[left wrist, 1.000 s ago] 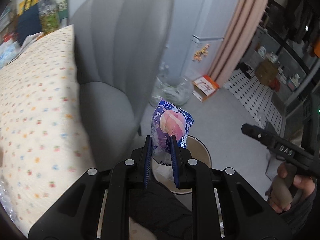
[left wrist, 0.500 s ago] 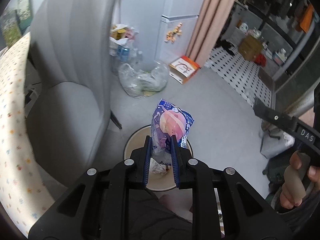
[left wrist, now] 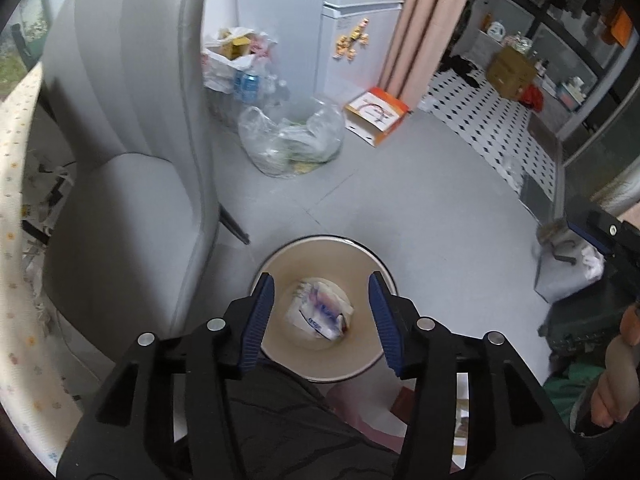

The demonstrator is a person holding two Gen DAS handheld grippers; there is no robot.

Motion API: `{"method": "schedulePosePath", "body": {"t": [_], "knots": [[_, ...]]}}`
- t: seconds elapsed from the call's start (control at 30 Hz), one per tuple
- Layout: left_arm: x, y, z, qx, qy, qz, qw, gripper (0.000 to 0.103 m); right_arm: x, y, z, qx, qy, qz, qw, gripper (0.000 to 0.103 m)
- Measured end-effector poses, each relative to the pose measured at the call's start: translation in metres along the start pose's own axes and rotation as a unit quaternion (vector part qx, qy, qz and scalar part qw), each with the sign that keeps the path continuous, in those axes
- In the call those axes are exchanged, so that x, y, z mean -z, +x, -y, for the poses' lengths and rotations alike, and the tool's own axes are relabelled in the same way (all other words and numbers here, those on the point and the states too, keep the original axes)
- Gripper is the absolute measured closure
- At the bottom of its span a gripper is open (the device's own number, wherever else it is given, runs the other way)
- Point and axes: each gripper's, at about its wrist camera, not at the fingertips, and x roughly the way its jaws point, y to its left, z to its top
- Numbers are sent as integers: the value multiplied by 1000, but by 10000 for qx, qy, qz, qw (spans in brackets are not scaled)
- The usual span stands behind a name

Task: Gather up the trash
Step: 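Open the left tool over the bin to drop the tissue packet, then move both open tools back to the table over the white tissue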

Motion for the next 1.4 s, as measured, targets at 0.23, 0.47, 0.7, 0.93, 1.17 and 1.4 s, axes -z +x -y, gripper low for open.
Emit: {"method": "schedulePosePath", "body": {"t": [0.23,0.47,0.7,0.93,1.17,1.4], "knots": [[-1,-30,-13,-89,-102,304,9994,33,2,4,-5,-45,-42,-61,10000,43],[2,-73,-33,-147,-283,739,9968,19,4,1,-27,-100,-215,0,9997,24],[12,-120,-69,-244,-690,1221,9898,16,9,-2,-65,-144,-512,108,9985,8],[29,-156,-110,-373,-1124,1605,9799,14,13,-5,-111,-312,-859,95,9958,8],[56,-186,-152,-516,-1551,1897,9681,14,21,-3,-158,-492,-1173,26,9919,8],[89,-216,-198,-712,-2096,2189,9503,14,39,8,-218,-780,-1633,-165,9834,8]]}}
